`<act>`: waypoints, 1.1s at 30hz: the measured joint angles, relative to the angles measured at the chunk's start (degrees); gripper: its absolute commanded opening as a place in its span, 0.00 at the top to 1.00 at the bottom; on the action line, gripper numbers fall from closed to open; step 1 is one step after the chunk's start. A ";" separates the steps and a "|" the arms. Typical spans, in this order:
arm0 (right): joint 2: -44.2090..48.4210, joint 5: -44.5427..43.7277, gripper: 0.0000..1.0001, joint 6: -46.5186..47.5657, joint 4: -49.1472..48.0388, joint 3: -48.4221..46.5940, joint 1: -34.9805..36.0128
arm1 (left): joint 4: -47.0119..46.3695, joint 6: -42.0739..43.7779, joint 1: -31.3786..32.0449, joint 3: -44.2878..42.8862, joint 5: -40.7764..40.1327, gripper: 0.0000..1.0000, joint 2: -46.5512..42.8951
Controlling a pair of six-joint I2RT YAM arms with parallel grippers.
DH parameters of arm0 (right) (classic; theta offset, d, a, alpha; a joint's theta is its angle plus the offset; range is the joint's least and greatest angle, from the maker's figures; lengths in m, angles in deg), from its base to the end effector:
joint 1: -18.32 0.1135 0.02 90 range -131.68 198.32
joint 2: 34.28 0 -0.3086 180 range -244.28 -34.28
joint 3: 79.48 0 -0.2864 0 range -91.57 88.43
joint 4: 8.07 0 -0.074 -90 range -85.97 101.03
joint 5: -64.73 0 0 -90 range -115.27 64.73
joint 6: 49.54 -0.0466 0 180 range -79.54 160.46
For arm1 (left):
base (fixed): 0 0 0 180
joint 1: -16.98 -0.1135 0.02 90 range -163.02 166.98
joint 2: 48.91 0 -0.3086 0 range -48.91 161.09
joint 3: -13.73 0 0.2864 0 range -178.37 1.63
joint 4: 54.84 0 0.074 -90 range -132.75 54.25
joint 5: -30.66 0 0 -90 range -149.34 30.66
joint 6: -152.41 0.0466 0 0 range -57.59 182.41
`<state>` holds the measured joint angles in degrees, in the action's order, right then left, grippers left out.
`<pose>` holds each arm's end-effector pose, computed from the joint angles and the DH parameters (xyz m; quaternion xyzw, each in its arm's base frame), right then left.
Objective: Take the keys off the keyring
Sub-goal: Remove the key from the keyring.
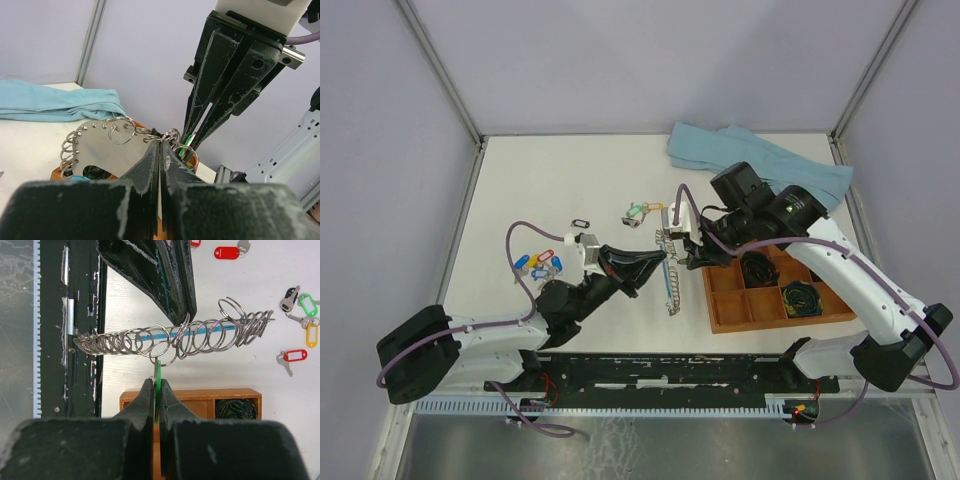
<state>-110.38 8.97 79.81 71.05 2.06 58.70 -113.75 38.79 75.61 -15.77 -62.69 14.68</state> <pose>0.1905 0.1965 0.4279 -0.6516 0.6489 0.2845 0.2708 0.1217 -0.1944 0.2800 0.1385 0.5209 -0.5420 0.6448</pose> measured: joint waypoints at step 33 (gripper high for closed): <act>-3.15 0.76 0.99 5.25 10.01 -6.64 -0.70 | 20.68 23.39 0.26 -1.70 18.45 0.61 -11.78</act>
<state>-113.52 9.73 85.06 81.06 -4.59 58.00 -93.07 62.18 75.87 -17.48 -44.25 2.90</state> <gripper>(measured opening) 0.034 0.436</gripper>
